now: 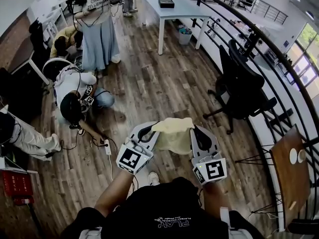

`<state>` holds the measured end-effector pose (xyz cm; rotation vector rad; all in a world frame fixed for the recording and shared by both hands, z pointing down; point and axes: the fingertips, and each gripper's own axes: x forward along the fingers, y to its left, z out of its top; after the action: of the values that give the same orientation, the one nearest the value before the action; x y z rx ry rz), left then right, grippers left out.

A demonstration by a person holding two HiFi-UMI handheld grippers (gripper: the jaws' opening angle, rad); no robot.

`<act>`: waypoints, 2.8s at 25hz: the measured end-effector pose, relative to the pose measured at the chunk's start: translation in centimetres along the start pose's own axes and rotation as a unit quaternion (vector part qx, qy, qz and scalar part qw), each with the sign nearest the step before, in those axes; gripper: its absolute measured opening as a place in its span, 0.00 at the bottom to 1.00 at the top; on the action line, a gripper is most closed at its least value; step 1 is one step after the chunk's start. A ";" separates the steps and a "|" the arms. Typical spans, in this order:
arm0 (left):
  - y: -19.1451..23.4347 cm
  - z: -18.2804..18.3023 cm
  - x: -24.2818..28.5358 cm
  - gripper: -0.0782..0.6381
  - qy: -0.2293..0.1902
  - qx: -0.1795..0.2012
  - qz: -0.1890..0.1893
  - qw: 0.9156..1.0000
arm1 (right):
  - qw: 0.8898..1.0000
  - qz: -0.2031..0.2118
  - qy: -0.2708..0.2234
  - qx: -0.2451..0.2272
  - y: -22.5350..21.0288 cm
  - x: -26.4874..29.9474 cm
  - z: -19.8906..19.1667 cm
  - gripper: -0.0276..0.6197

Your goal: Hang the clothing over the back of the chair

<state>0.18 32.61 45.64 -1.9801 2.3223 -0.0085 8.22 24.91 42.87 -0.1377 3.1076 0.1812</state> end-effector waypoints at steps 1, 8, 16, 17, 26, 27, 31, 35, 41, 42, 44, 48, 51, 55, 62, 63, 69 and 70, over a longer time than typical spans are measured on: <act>0.1 0.0 -0.1 0.14 -0.001 0.001 -0.003 1.000 | 1.000 -0.001 0.000 -0.001 0.1 0.1 -0.1 0.09; 0.1 -0.8 1.4 0.14 0.011 -0.009 -0.014 1.000 | 1.000 -0.011 0.008 0.003 -0.8 0.7 -1.0 0.09; 0.7 -1.4 4.9 0.14 0.005 -0.003 -0.020 1.000 | 1.000 -0.006 0.012 0.001 -3.4 2.0 -2.1 0.09; 0.7 -1.5 5.3 0.14 0.007 -0.004 -0.020 1.000 | 1.000 -0.002 0.014 0.000 -3.5 2.2 -2.1 0.09; 1.7 -1.6 10.7 0.14 0.016 -0.011 -0.016 1.000 | 1.000 0.004 0.009 -0.013 -7.7 4.6 -1.8 0.09; 2.0 -1.8 11.2 0.14 0.020 -0.013 -0.014 1.000 | 1.000 0.003 0.009 -0.012 -8.3 4.9 -1.9 0.09; 2.6 -1.6 13.4 0.14 0.011 -0.005 -0.018 1.000 | 1.000 -0.003 0.009 -0.011 -10.6 6.0 -2.2 0.09; 3.4 -2.4 15.4 0.14 0.025 -0.007 -0.014 1.000 | 1.000 -0.006 0.007 -0.010 -13.0 7.1 -2.6 0.09; 4.1 -3.3 17.9 0.14 0.038 -0.001 -0.017 0.999 | 1.000 -0.002 0.005 -0.008 -15.4 8.4 -3.2 0.09; 4.2 -3.4 18.3 0.14 0.038 0.001 -0.016 0.999 | 1.000 -0.001 0.004 -0.006 -15.8 8.6 -3.4 0.09; 4.3 -3.3 19.1 0.14 0.035 0.004 -0.015 0.999 | 1.000 -0.001 0.003 -0.002 -16.6 8.9 -3.6 0.09; 4.7 -3.9 20.5 0.14 0.038 -0.002 -0.012 0.999 | 1.000 0.003 0.004 0.000 -17.8 9.5 -4.3 0.09; 5.2 -4.4 21.5 0.14 0.043 -0.002 -0.015 0.999 | 1.000 0.004 0.007 -0.004 -18.6 10.2 -4.8 0.09; 6.2 -4.3 22.6 0.14 0.039 -0.006 -0.018 0.999 | 1.000 -0.001 0.006 -0.011 -19.5 11.4 -4.5 0.09; 8.2 -4.3 25.4 0.14 0.033 -0.004 -0.055 0.998 | 0.999 -0.028 0.008 -0.016 -21.1 14.0 -4.2 0.09; 8.4 -4.4 26.1 0.14 0.036 -0.003 -0.067 0.997 | 0.999 -0.033 0.008 -0.017 -21.4 14.5 -4.1 0.09; 9.7 -2.6 29.4 0.14 0.024 -0.012 -0.123 0.992 | 0.996 -0.074 0.003 -0.039 -22.9 17.2 -2.7 0.09; 10.1 -2.5 29.8 0.14 0.020 -0.012 -0.130 0.991 | 0.996 -0.082 0.003 -0.040 -23.2 17.5 -2.5 0.09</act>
<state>-14.57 4.74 45.58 -2.2997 2.0790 -0.0378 -7.16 0.19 42.11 -0.3955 3.0752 0.3019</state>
